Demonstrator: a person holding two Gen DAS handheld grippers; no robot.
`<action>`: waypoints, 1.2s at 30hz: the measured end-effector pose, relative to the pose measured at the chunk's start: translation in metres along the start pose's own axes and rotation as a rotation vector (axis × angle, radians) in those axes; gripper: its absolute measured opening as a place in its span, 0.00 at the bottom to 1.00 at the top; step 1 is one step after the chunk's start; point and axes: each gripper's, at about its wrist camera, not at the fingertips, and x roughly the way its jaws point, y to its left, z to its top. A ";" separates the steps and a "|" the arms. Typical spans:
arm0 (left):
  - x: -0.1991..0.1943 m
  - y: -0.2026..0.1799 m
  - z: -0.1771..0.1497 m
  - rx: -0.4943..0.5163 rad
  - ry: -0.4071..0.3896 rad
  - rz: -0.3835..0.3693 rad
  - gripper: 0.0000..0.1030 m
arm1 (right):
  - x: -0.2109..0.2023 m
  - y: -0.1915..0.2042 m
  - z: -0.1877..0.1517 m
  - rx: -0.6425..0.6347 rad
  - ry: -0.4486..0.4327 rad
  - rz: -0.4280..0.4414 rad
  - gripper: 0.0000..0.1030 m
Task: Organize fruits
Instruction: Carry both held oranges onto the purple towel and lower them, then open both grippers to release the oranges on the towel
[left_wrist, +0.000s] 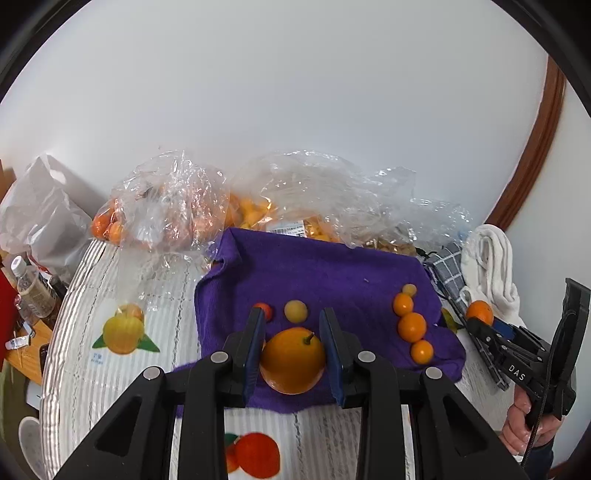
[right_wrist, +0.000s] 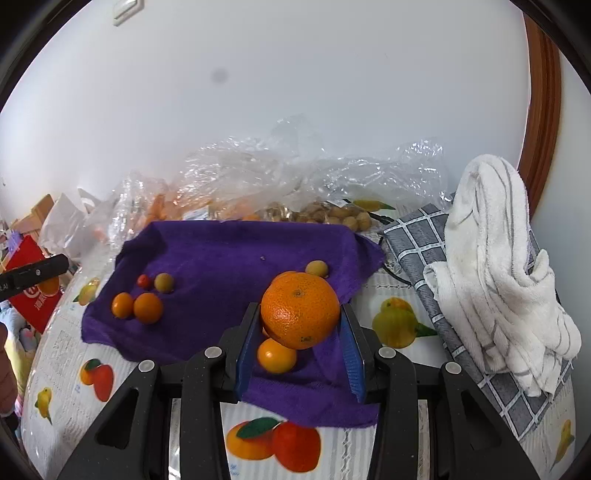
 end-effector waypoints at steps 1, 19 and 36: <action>0.004 0.002 0.002 -0.004 0.002 0.005 0.28 | 0.005 -0.002 0.000 0.001 0.006 -0.002 0.40; 0.070 0.018 -0.009 -0.052 0.111 0.001 0.28 | 0.069 -0.008 -0.019 0.010 0.120 0.015 0.40; 0.113 0.005 -0.008 -0.065 0.151 0.021 0.28 | 0.085 -0.011 -0.007 0.066 0.135 0.177 0.45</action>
